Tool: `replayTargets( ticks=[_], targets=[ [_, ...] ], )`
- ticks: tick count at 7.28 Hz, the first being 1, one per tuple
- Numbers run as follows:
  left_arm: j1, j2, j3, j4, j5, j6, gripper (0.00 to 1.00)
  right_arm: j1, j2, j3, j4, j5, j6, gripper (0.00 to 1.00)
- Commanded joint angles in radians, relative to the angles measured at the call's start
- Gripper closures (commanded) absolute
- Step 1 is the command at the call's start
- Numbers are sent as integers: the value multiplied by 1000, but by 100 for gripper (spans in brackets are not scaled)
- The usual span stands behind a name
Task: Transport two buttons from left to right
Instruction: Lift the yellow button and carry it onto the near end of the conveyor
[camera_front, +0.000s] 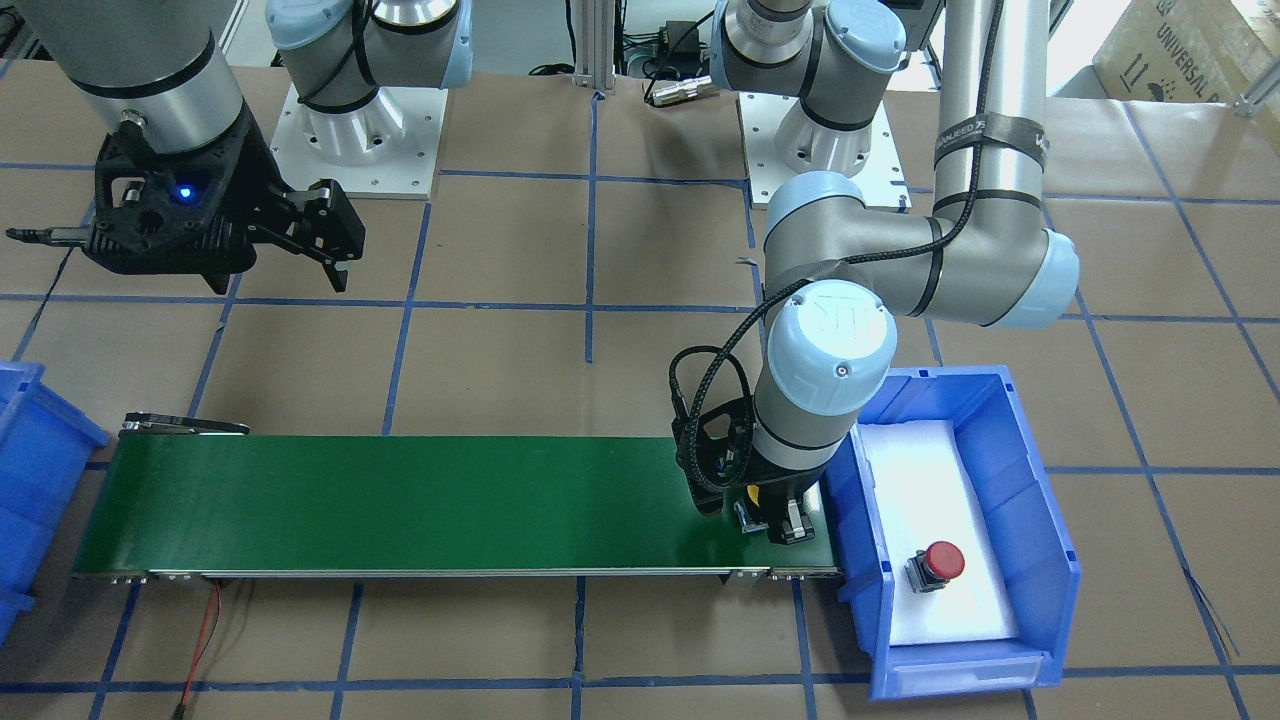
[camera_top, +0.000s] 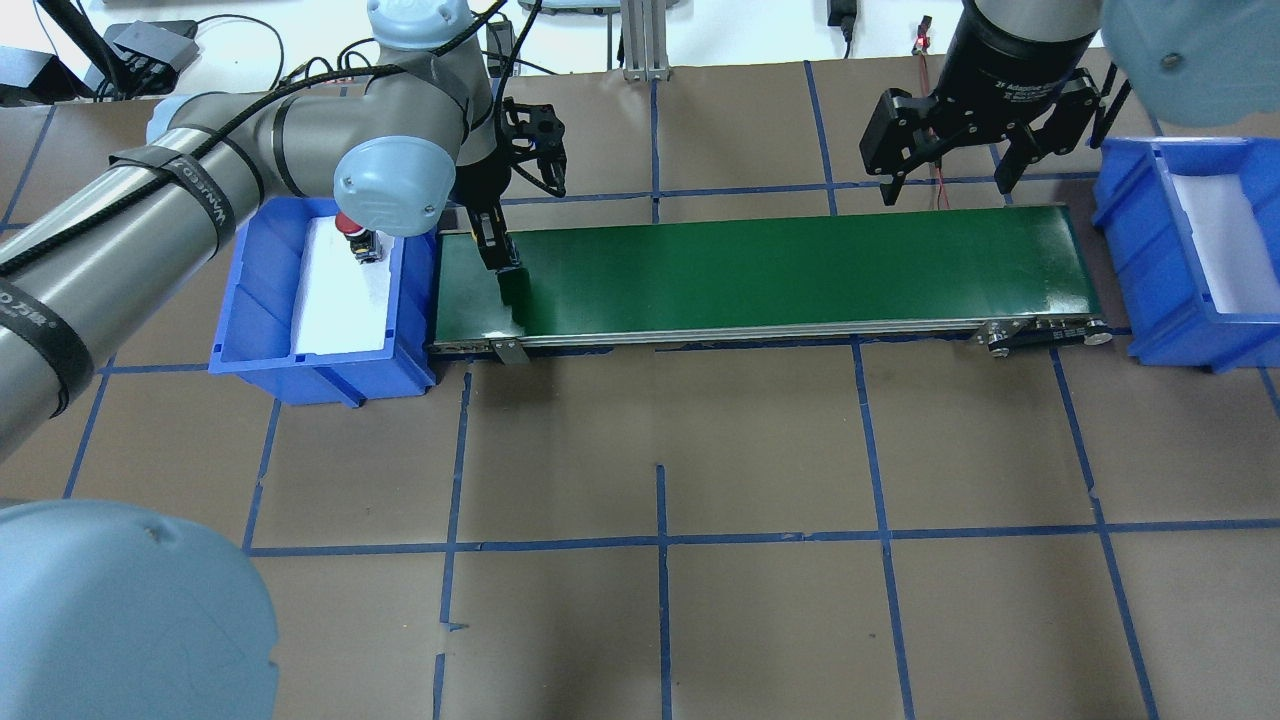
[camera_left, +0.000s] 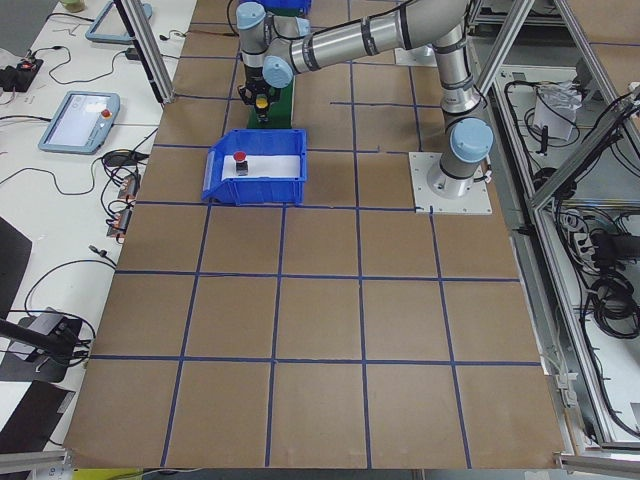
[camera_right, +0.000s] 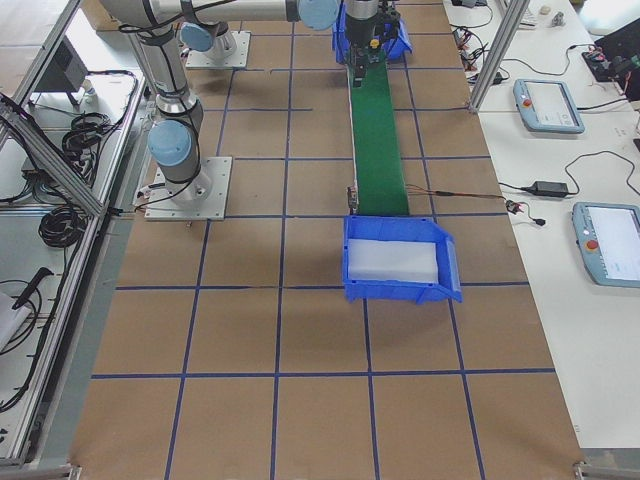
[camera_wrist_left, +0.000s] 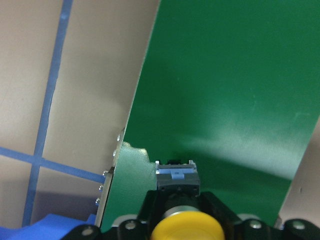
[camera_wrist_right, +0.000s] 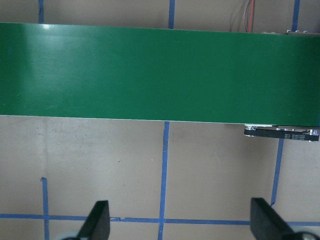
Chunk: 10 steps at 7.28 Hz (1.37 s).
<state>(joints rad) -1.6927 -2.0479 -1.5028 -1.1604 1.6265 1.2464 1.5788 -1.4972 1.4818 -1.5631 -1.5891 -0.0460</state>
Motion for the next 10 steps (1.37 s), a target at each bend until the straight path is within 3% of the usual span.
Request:
replayTargets(
  ticks=[1, 2, 3, 6, 8, 9, 10],
  targets=[
    [-1, -11, -2, -1, -8, 32, 74, 0, 0, 0, 0, 0, 0, 0],
    [-2, -15, 0, 1, -11, 22, 48, 0, 0, 0, 0, 0, 0, 0],
    [-4, -18, 0, 4, -10, 4, 0, 0, 0, 0, 0, -3, -2, 0],
    [-21, 0, 28, -1, 4, -198, 0, 0, 0, 0, 0, -3, -2, 0],
    [-13, 66, 47, -37, 13, -339, 0, 0, 0, 0, 0, -3, -2, 0],
    [25, 75, 68, -38, 38, -528, 0, 0, 0, 0, 0, -3, -2, 0],
    [84, 74, 94, -38, 38, -583, 0, 0, 0, 0, 0, -3, -2, 0]
  ],
)
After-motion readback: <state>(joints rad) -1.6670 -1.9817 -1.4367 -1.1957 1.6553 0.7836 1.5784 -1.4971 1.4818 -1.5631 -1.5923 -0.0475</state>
